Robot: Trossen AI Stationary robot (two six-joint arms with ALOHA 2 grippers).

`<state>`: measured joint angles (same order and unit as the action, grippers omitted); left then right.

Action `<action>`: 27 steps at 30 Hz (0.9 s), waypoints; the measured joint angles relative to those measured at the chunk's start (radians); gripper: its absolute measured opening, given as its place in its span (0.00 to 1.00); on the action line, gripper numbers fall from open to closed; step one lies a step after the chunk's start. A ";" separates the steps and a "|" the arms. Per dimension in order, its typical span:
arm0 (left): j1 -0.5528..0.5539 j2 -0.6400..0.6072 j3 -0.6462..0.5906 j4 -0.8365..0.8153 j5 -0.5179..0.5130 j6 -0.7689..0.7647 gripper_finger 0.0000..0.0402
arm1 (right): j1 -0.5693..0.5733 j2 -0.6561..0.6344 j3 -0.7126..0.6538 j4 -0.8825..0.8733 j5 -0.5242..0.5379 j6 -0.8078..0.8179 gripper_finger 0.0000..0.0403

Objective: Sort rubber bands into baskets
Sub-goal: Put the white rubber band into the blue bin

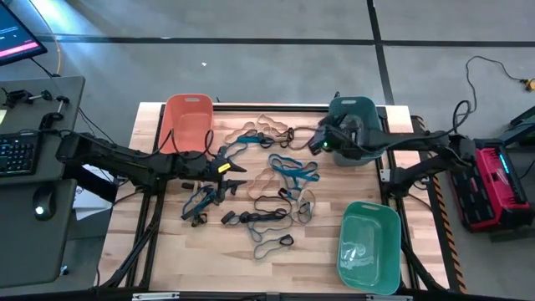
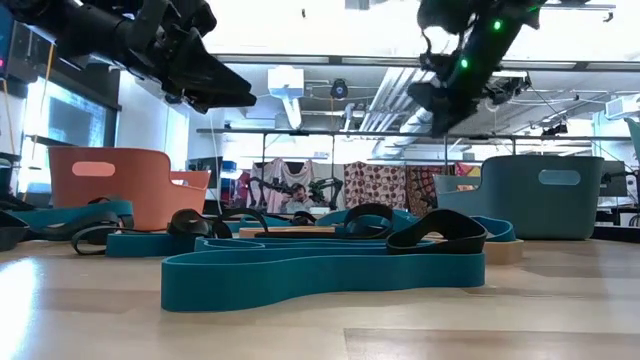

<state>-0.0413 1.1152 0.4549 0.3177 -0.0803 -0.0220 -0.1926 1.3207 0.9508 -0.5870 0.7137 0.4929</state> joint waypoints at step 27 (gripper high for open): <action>-0.321 -0.008 0.244 -0.775 -0.013 -0.039 0.23 | 0.432 0.053 0.000 0.213 0.204 0.004 0.00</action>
<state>-0.3627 1.1076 0.6993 -0.4574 -0.0928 -0.0607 0.2394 1.3738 0.9508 -0.3738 0.9173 0.4969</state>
